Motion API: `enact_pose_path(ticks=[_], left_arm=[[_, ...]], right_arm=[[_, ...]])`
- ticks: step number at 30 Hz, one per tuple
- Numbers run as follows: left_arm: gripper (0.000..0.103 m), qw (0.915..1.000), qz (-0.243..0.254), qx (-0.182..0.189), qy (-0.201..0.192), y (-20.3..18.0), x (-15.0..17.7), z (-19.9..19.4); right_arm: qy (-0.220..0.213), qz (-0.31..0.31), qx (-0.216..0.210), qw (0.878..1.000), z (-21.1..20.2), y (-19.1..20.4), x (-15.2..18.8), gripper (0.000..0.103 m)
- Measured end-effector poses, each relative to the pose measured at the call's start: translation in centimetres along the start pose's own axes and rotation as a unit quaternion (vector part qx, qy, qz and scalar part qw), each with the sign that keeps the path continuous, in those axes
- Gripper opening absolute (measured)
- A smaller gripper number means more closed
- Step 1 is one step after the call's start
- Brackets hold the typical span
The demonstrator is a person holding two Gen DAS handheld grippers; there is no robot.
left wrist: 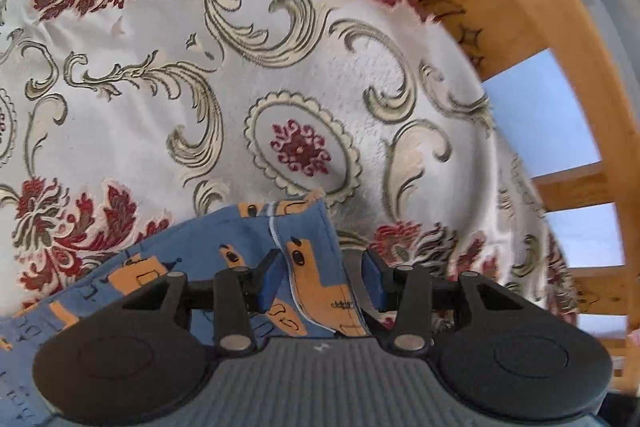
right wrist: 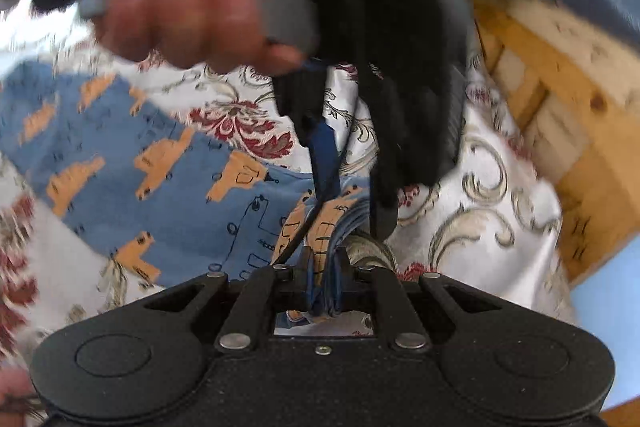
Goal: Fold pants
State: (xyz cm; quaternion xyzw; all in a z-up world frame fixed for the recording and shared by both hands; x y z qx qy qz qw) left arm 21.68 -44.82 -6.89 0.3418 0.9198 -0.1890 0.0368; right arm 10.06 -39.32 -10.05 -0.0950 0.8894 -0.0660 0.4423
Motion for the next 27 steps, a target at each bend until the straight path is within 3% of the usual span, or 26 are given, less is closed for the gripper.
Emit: enact_pose_path(ticks=[7,11,14,21,27], left_arm=[[0.048,0.9979,0.014,-0.063,0.006,-0.5,0.4,0.3],[0.023,0.9975,0.015,-0.068,-0.006,-0.1,0.7,-0.7],[0.015,0.9981,0.01,-0.057,-0.021,0.8,1.3,-1.7],[0.013,0.997,-0.018,0.017,-0.073,4.8,3.5,-6.0],[0.013,0.984,-0.049,0.111,-0.13,10.3,7.2,-9.8]], right_arm=[[0.0,-0.072,0.02,0.997,0.0,2.5,-0.8,0.01],[-0.003,-0.074,0.023,0.997,-0.5,3.4,-1.7,0.01],[-0.008,-0.069,0.023,0.997,-1.0,4.0,-2.7,0.01],[-0.031,-0.047,0.013,0.998,-2.5,7.8,-6.1,0.01],[-0.038,-0.011,0.008,0.999,-2.7,11.7,-8.2,0.01]])
Point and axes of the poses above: each gripper's, at about its wrist camera, not at the fingertips, and z roughly the way its jaws point, y to its left, x to its underside, the point moved 4 cm from there along z, roughly the way its jaws point, and after that the axes turned 6 degrees about -y, right-handed, at the moved point
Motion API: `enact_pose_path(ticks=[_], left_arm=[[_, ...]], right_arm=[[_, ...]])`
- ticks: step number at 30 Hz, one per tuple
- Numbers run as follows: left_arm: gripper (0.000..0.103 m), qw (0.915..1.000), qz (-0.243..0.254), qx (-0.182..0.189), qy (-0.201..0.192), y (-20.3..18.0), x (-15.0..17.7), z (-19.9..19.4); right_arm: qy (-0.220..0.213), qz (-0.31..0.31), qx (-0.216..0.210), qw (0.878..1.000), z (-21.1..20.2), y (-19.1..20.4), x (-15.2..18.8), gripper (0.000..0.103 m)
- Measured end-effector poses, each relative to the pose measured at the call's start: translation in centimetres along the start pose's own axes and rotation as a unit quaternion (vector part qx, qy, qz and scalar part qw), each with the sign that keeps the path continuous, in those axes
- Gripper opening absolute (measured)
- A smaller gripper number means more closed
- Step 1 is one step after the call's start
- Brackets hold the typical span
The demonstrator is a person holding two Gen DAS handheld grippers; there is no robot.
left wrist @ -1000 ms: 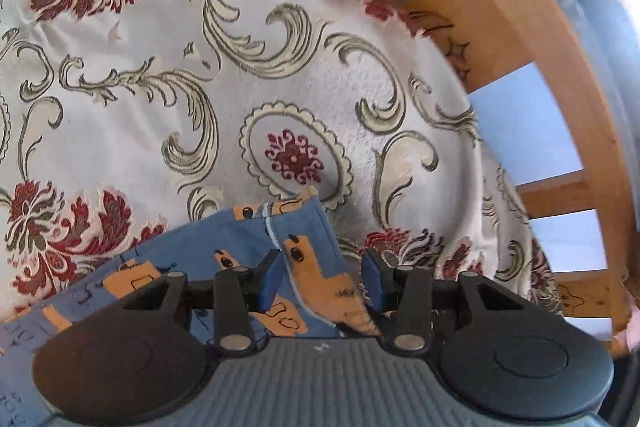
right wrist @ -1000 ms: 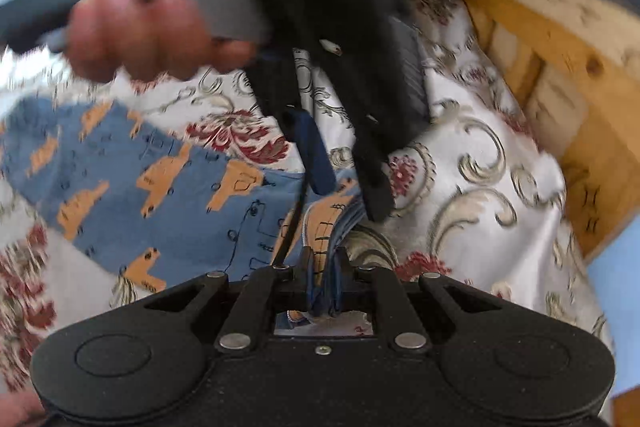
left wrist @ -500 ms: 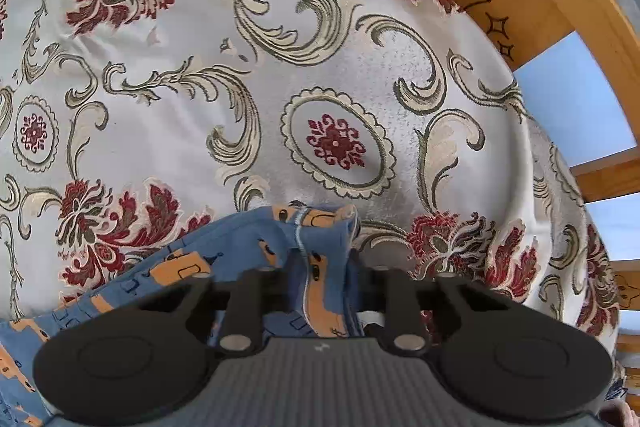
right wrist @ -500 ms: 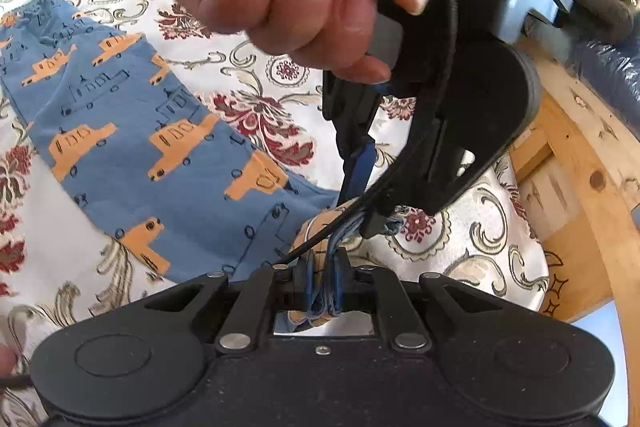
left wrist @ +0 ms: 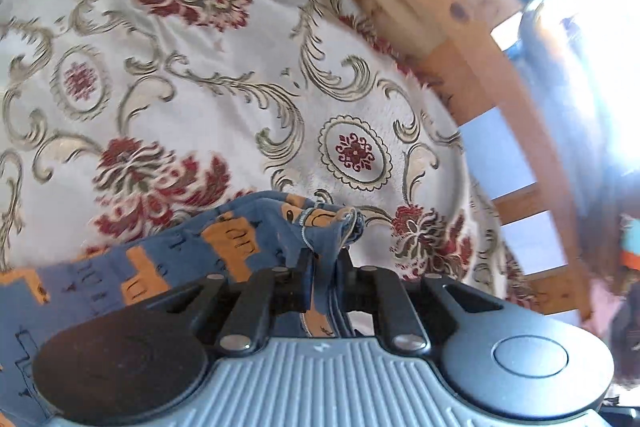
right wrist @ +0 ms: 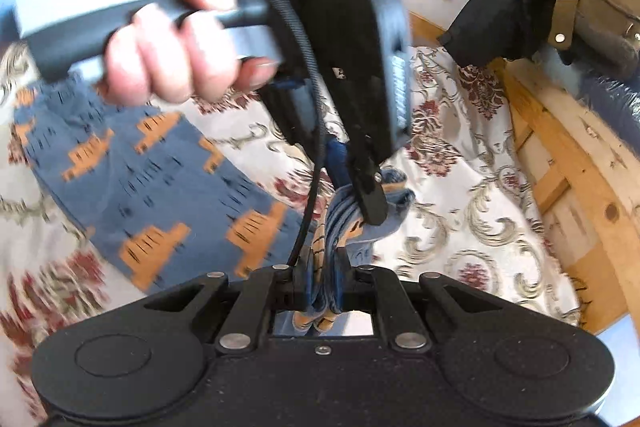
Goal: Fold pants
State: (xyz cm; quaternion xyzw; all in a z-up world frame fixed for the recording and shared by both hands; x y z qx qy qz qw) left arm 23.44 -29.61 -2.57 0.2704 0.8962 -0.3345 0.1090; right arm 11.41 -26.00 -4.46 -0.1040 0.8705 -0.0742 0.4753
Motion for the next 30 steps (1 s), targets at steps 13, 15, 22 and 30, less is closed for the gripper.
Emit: enact_pose_path(ticks=[13,15,22,30], left_arm=[[0.013,0.9927,-0.081,0.066,-0.06,13.9,7.2,-3.8],[0.014,0.9908,-0.09,0.072,-0.071,15.8,8.1,-3.6],[0.038,0.9854,-0.115,0.092,-0.086,19.8,10.3,-2.9],[0.021,0.9846,-0.143,0.067,-0.075,20.1,10.6,-1.9]], right_arm=[[0.042,-0.019,-0.011,0.999,6.4,11.4,0.9,0.011],[0.048,-0.031,-0.008,0.998,7.4,12.6,1.5,0.011],[0.039,-0.046,0.005,0.998,7.9,14.2,1.9,0.013],[0.037,-0.04,0.006,0.998,7.8,14.2,2.1,0.013]])
Point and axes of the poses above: each gripper's, at about its wrist camera, not at the fingertips, and z roughly the way its jaws point, y to its left, x to its underside, the point moved 4 cm from there along z, roughly the way its jaws point, and after that the axes turned 6 degrees about -y, right-handed, at the moved point
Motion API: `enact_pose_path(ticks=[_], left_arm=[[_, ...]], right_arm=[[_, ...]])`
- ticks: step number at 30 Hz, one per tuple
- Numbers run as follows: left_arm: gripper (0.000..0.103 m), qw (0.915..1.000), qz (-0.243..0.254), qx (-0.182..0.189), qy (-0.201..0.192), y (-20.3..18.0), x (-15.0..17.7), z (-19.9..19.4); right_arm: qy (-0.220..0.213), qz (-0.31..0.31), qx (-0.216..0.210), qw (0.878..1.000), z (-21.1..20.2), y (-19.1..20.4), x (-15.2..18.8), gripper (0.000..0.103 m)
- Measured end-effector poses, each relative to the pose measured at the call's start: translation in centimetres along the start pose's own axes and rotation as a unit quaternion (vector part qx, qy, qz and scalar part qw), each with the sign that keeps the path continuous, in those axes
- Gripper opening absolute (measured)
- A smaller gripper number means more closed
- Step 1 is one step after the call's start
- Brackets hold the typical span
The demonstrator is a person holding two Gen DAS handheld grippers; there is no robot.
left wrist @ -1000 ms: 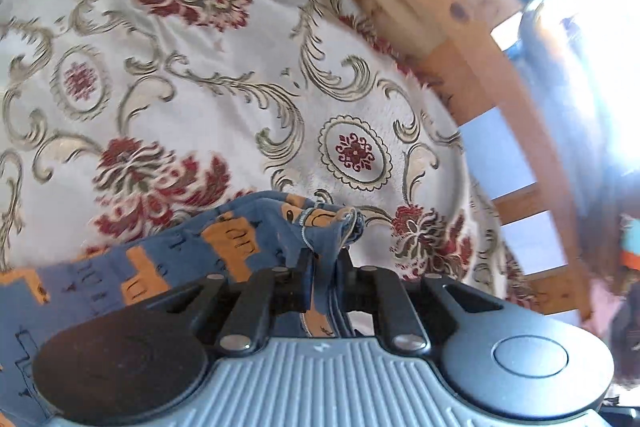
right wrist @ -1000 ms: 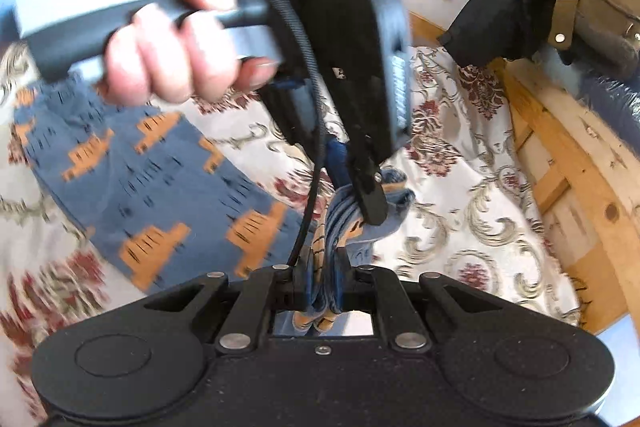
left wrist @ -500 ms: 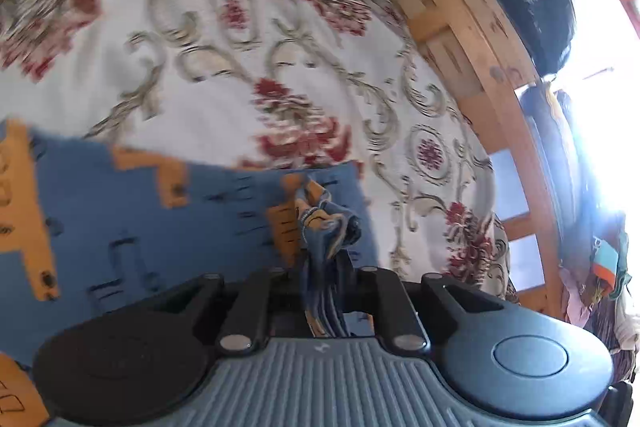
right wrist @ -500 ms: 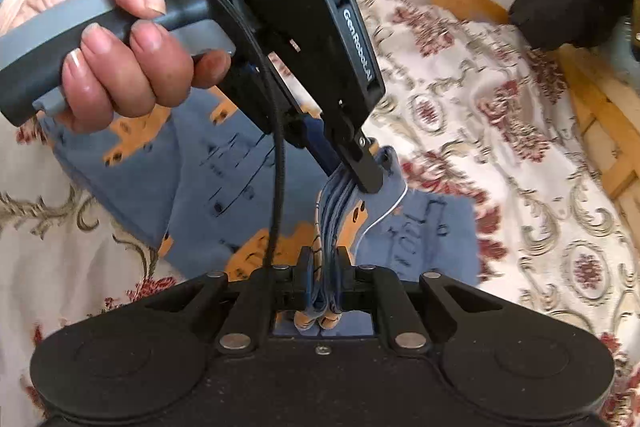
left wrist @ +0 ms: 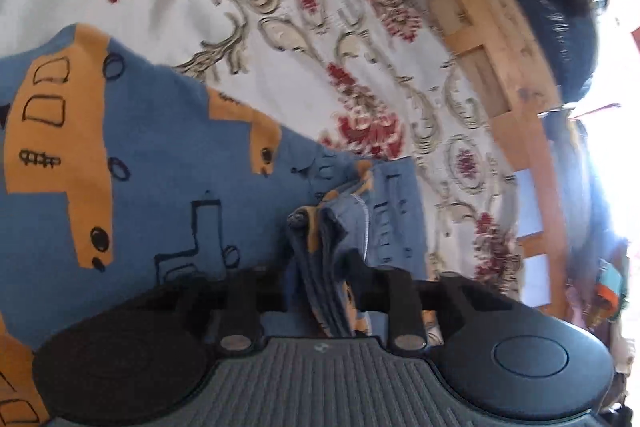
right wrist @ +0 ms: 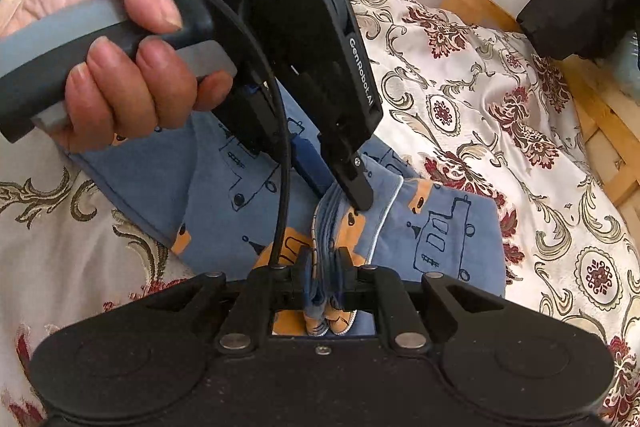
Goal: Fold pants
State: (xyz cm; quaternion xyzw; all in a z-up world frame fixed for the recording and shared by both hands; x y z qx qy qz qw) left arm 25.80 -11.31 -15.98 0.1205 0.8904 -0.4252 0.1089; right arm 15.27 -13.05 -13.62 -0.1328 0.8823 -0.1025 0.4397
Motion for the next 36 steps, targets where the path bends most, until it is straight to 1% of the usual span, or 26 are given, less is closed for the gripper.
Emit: enact_pose_path(ticks=[3,6,14,21,26,31,36], left_arm=[[0.015,0.9999,-0.012,-0.005,0.001,0.0,0.0,0.0],[0.013,0.9997,-0.02,-0.012,0.001,-0.2,0.0,-0.2],[0.012,0.9997,-0.016,-0.017,0.002,-0.9,-0.3,-1.0],[0.012,0.9997,-0.003,-0.024,0.005,-0.8,-0.9,-3.4],[0.011,0.9989,0.01,-0.046,0.003,-0.3,-1.0,-5.3],[0.011,0.9985,0.007,-0.054,-0.007,0.8,-1.1,-7.6],[0.011,0.9976,0.017,-0.066,-0.015,1.5,-1.1,-9.4]], right_arm=[[-0.003,0.004,0.001,1.0,-0.2,-0.1,0.1,0.012],[-0.005,0.013,-0.001,1.0,-0.3,-0.5,0.0,0.011],[-0.015,0.058,-0.018,0.998,-1.5,-0.9,-1.9,0.011],[-0.026,0.07,-0.039,0.996,-2.2,0.6,-3.8,0.011],[-0.036,0.069,-0.056,0.995,-2.5,2.1,-4.9,0.011],[-0.045,0.064,-0.07,0.994,-2.6,3.6,-6.0,0.011],[-0.046,0.062,-0.082,0.994,-2.6,5.1,-7.0,0.011]])
Point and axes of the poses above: each gripper's, at about its wrist camera, not at the fingertips, and z roughly the way its jaws point, y to its left, x to its underside, the point moved 4 cm from there along z, roughly the way its jaws point, and after that the axes turned 6 degrees about -y, right-handed, at the moved point
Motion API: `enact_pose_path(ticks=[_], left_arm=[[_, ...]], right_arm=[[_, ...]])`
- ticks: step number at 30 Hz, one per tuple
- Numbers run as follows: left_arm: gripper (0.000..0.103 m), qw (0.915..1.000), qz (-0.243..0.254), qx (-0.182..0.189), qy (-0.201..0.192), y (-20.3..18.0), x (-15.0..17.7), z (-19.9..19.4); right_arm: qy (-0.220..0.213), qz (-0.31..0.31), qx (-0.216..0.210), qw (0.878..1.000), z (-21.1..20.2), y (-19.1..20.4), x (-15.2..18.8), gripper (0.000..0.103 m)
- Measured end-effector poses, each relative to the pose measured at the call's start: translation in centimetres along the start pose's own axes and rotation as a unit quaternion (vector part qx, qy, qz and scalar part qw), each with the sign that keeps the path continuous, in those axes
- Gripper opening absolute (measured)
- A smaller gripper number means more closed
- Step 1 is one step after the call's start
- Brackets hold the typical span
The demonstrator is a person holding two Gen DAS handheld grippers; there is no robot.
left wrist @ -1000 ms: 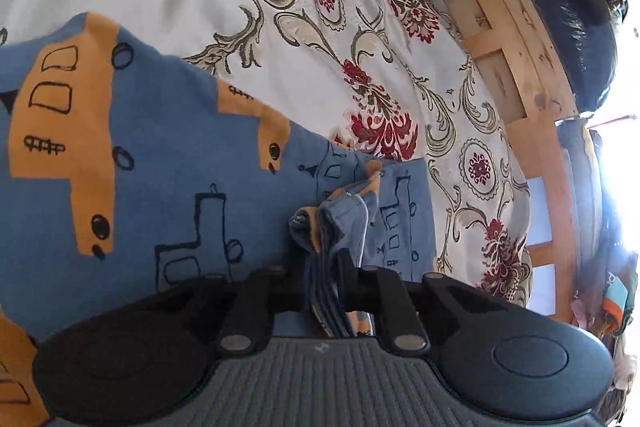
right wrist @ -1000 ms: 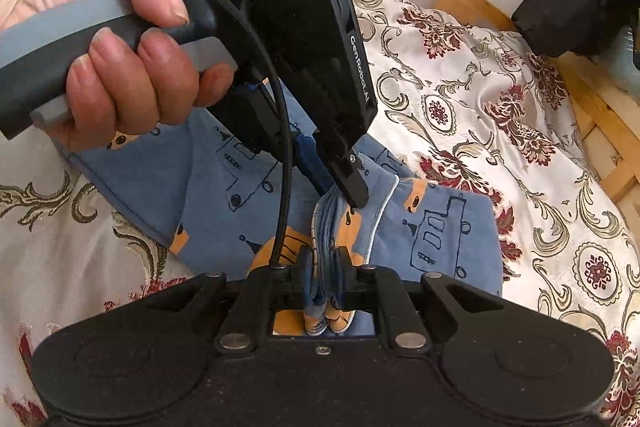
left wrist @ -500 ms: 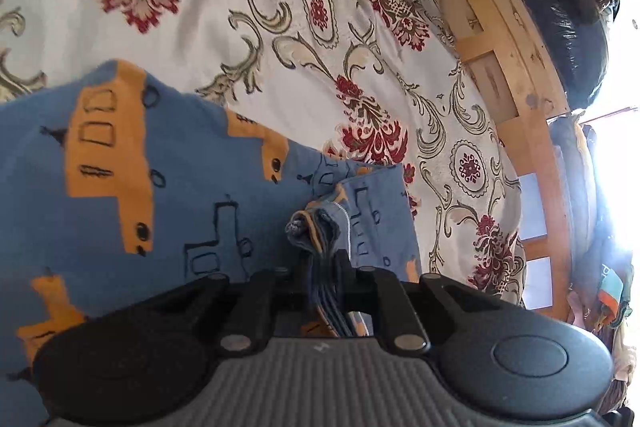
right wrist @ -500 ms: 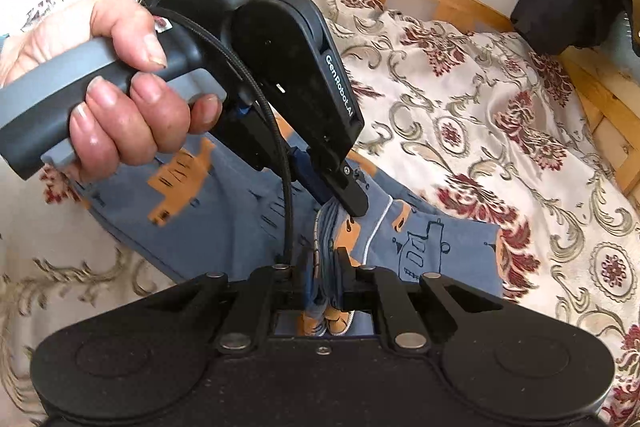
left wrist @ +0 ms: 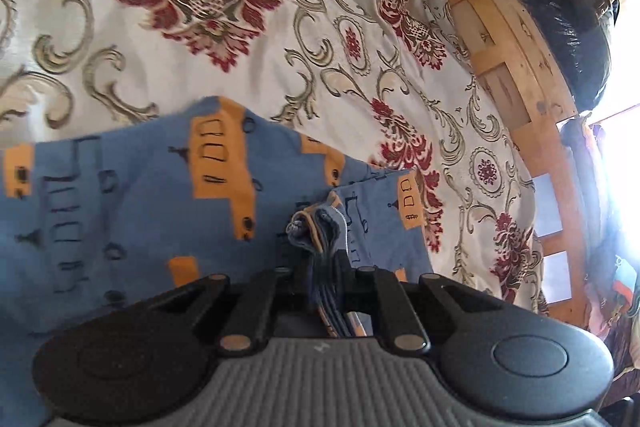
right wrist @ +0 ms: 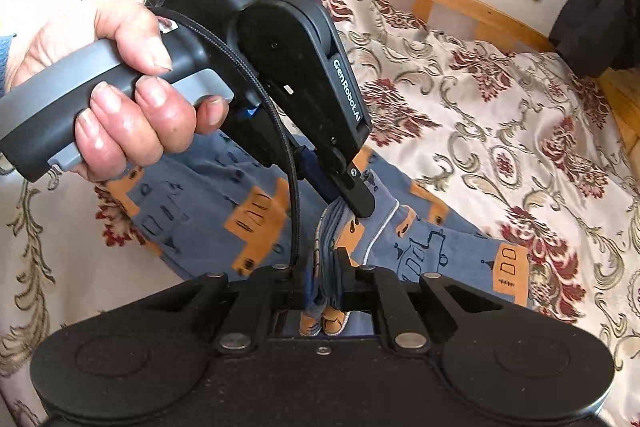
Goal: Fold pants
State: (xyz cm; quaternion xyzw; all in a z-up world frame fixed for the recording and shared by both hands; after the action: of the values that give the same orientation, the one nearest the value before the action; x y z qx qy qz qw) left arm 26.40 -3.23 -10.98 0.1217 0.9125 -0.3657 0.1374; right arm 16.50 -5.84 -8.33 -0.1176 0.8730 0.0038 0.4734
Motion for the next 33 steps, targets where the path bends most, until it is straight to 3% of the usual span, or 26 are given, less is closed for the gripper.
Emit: enact_pose_path(ticks=[15,30,33], left_arm=[[0.011,0.9997,-0.009,-0.02,-0.008,4.5,0.4,-2.0],[0.011,0.9996,0.002,-0.029,0.001,5.1,0.7,-2.0],[0.012,0.9995,0.0,-0.031,0.003,5.3,0.8,-1.7]], right_arm=[[0.019,-0.013,-0.019,1.0,2.4,3.3,-0.4,0.011],[0.028,-0.011,-0.028,0.999,3.2,3.5,0.1,0.011],[0.031,-0.007,-0.034,0.999,3.6,3.4,0.3,0.016]])
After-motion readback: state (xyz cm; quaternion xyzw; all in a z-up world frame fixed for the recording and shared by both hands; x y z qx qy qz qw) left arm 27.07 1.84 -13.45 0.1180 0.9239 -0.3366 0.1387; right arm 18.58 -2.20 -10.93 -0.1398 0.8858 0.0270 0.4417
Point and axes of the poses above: each gripper's, at about its wrist camera, not at the fingertips, and z roughly the way its jaws point, y to its left, x to its underside, the point moved 4 cm from there along z, roughly the way its jaws point, and after that the axes turned 6 degrees about -y, right-handed, at the moved point
